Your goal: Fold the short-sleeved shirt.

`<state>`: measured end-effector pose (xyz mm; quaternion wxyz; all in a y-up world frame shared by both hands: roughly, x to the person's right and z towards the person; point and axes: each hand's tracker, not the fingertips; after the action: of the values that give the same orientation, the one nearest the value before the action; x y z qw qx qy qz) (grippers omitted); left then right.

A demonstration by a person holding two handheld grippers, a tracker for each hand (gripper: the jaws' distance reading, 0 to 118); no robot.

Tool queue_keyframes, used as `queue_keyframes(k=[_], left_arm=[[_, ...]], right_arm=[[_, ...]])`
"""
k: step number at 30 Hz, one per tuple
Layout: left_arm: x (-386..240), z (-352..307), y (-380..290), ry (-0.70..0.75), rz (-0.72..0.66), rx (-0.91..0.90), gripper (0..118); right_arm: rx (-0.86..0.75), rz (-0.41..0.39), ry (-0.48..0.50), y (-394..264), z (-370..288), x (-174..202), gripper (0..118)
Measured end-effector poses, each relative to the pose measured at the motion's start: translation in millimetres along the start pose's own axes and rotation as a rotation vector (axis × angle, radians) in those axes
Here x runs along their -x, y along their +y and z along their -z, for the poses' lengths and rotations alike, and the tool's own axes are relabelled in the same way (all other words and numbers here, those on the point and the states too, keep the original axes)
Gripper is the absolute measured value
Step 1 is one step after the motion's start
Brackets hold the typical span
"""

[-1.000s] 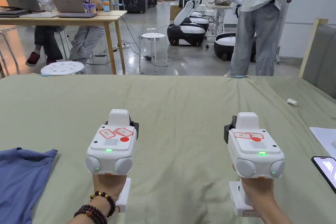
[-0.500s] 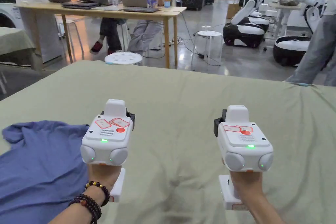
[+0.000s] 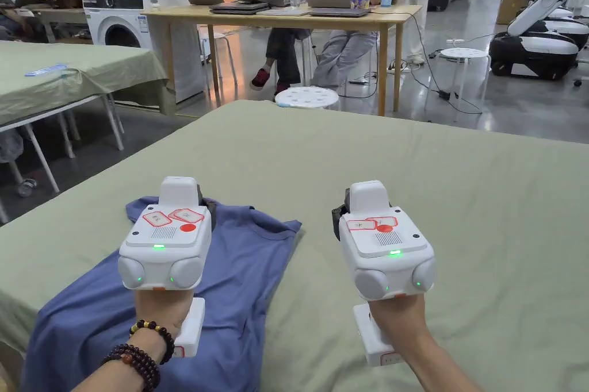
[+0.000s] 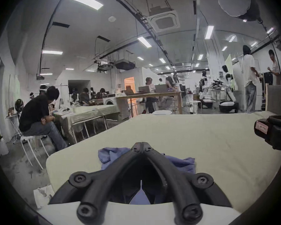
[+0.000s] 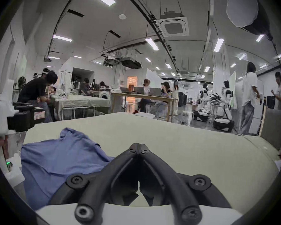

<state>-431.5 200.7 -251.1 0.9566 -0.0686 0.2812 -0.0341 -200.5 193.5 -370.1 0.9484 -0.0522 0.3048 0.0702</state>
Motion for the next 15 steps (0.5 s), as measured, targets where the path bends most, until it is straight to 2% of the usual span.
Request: queue_keyframes(k=[3,6,8,11,13,14,15], left_arm=[[-5,3,-1,-0.048,0.005,0.019,0],[-7,11,3,-0.185,-0.02,0.089,0],[-14,23,5,-0.219,0.031,0.179,0],[-26,57,1,-0.255,0.123,0.438,0],[-29,77,-10,-0.313,0.098,0.562,0],[-30,86,-14,-0.334,0.089,0.632,9],[-31,101,-24,-0.34,0.074,0.673,26]], right_arm=[[0.01,0.018,-0.007,1,2,-3,0],[0.026,0.033,-0.011,1,2,-7,0],[0.028,0.034,-0.012,-2,1,-9,0],[0.042,0.037,-0.006,-7,1,-11,0],[0.064,0.049,0.007,-12,4,-11,0],[0.068,0.05,0.009,-14,6,-11,0],[0.072,0.052,0.014,-18,8,-10,0]])
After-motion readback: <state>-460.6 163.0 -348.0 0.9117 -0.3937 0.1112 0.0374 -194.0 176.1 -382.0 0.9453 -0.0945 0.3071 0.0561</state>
